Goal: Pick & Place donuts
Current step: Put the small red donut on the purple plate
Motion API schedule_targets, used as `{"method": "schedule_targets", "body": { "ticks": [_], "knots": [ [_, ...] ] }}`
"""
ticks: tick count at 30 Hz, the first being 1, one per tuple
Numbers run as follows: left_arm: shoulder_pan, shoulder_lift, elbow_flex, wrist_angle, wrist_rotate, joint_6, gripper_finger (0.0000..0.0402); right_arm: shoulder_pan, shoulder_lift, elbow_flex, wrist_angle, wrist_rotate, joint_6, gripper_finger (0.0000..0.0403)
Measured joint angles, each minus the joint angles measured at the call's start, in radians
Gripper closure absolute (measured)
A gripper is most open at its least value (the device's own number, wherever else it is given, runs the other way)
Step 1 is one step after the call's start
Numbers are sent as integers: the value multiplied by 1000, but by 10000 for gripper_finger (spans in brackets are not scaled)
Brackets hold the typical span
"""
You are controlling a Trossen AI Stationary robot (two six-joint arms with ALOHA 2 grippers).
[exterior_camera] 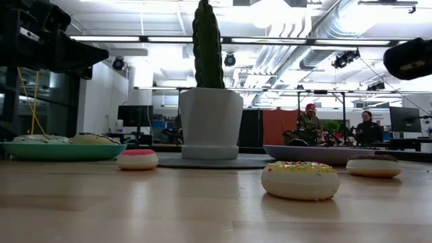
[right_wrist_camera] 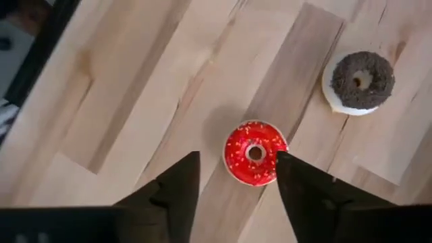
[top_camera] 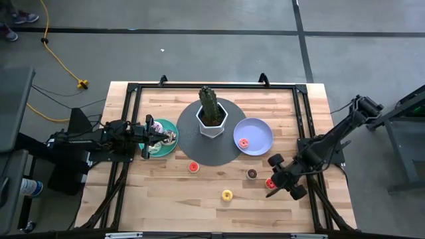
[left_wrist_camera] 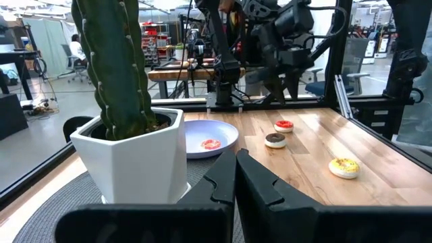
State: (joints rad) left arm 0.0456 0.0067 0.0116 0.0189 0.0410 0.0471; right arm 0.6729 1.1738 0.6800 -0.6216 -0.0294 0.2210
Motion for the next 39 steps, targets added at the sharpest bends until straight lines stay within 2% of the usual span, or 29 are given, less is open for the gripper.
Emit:
{"method": "schedule_targets", "body": {
  "ticks": [6, 12, 17, 24, 30, 39],
  "knots": [
    [0, 0, 0, 0, 0, 0, 401, 18, 74, 0, -1, 23, -3, 172],
    [0, 0, 0, 0, 0, 0, 401, 16, 145, 0, 12, 26, 5, 148],
    [0, 0, 0, 0, 0, 0, 401, 10, 188, 0, 13, 84, 36, 137],
    [0, 0, 0, 0, 0, 0, 401, -1, 245, 0, 48, 27, 129, 128],
    [0, 0, 0, 0, 0, 0, 401, -6, 267, -8, 63, 88, 185, 127],
    [0, 0, 0, 0, 0, 0, 401, -25, 267, -29, 101, 48, 254, 127]
  ]
}}
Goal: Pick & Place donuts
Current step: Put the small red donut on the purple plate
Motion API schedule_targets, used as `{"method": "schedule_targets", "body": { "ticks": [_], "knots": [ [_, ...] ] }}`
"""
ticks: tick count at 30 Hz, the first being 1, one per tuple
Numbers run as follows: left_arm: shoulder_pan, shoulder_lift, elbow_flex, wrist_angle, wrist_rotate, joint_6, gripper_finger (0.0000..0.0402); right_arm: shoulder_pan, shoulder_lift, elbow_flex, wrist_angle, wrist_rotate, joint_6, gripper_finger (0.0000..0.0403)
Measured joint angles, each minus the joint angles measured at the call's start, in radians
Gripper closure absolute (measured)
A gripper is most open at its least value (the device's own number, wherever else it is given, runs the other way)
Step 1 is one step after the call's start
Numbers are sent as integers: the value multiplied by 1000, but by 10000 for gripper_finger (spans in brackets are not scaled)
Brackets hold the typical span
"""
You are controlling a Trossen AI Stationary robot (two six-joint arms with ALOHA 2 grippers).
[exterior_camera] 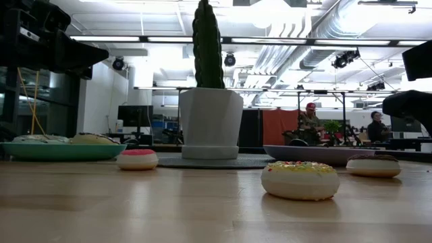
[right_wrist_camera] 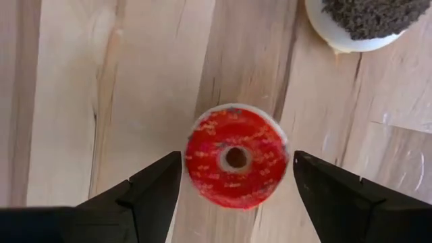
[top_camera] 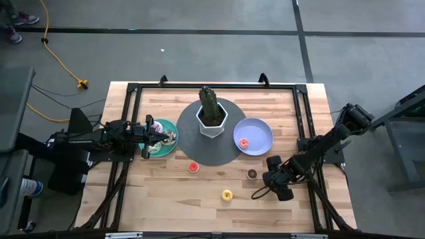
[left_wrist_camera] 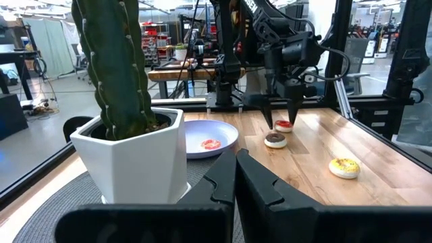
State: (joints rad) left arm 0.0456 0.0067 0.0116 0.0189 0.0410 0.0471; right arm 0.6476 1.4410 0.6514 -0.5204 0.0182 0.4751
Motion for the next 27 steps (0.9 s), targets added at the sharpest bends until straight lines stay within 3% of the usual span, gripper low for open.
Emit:
{"method": "schedule_targets", "body": {
  "ticks": [27],
  "knots": [
    [0, 0, 0, 0, 0, 0, 401, 8, 44, -9, 54, -16, -3, 127]
  ]
}}
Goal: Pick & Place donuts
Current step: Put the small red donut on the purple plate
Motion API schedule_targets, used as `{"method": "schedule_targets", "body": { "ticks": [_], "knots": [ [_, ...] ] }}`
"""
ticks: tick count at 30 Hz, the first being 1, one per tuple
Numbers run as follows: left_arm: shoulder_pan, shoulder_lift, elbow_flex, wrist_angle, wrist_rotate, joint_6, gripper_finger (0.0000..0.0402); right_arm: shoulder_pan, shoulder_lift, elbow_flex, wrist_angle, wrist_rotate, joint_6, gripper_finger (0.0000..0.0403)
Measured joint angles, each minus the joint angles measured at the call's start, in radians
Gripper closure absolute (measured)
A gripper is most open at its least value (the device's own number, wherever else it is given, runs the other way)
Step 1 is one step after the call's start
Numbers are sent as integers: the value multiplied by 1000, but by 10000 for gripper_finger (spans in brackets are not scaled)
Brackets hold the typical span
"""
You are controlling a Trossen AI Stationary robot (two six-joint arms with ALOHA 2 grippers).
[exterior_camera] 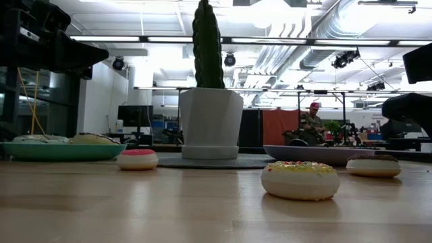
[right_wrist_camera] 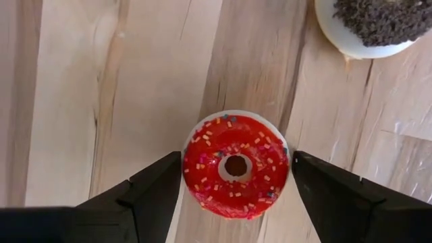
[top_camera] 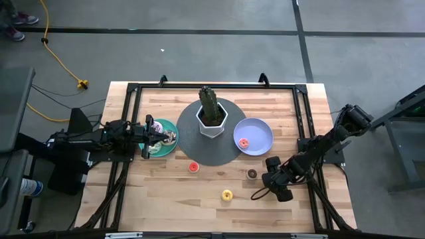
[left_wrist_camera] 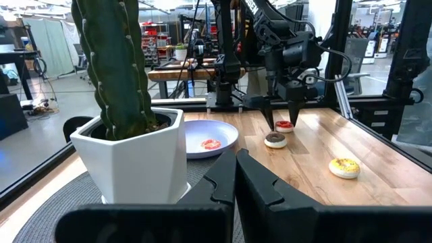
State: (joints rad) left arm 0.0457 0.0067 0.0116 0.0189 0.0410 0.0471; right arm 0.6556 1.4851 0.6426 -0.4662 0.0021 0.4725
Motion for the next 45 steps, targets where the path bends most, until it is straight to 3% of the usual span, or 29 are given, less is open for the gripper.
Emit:
{"method": "schedule_targets", "body": {
  "ticks": [10, 25, 38, 45],
  "knots": [
    [0, 0, 0, 0, 0, 0, 401, 1, 2, 0, 4, 19, 23, 132],
    [0, 0, 0, 0, 0, 0, 401, -25, -22, 9, -9, 3, 28, 187],
    [0, 0, 0, 0, 0, 0, 401, -132, -138, 24, 21, -53, 51, 210],
    [0, 0, 0, 0, 0, 0, 401, -240, -169, 113, 17, -34, -82, 210]
  ]
}}
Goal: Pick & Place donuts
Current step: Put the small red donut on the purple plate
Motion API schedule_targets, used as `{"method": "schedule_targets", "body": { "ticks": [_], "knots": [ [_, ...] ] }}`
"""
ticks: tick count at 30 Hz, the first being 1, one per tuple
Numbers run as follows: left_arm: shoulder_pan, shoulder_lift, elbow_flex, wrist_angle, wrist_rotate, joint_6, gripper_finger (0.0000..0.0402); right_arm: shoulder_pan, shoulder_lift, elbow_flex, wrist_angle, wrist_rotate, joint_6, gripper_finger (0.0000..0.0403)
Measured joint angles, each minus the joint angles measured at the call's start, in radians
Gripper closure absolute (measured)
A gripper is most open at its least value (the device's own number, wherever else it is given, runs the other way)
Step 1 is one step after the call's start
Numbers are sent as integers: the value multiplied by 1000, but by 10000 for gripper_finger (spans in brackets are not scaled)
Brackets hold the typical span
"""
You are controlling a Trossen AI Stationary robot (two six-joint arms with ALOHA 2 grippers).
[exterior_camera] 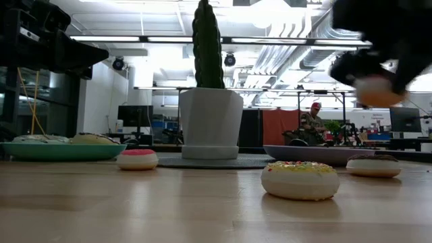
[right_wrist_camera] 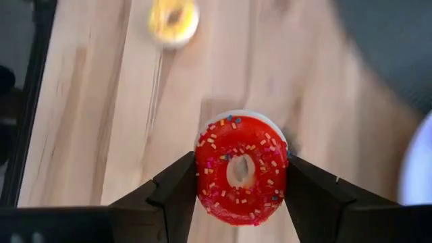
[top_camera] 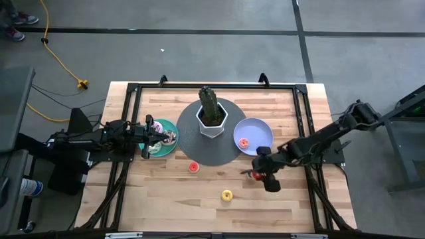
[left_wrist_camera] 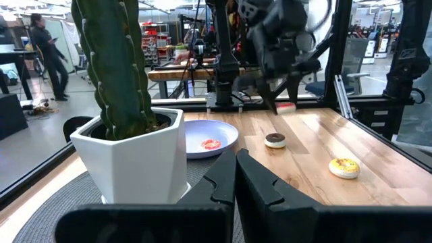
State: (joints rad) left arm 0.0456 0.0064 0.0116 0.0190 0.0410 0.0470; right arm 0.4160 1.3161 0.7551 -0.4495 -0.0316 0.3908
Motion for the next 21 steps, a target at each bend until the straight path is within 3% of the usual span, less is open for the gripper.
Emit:
{"method": "schedule_targets", "body": {
  "ticks": [17, 21],
  "knots": [
    [0, 0, 0, 0, 0, 0, 401, -354, -1, 192, -117, 8, -304, 210],
    [0, 0, 0, 0, 0, 0, 401, -443, -1, 192, -163, 73, -303, 210]
  ]
}}
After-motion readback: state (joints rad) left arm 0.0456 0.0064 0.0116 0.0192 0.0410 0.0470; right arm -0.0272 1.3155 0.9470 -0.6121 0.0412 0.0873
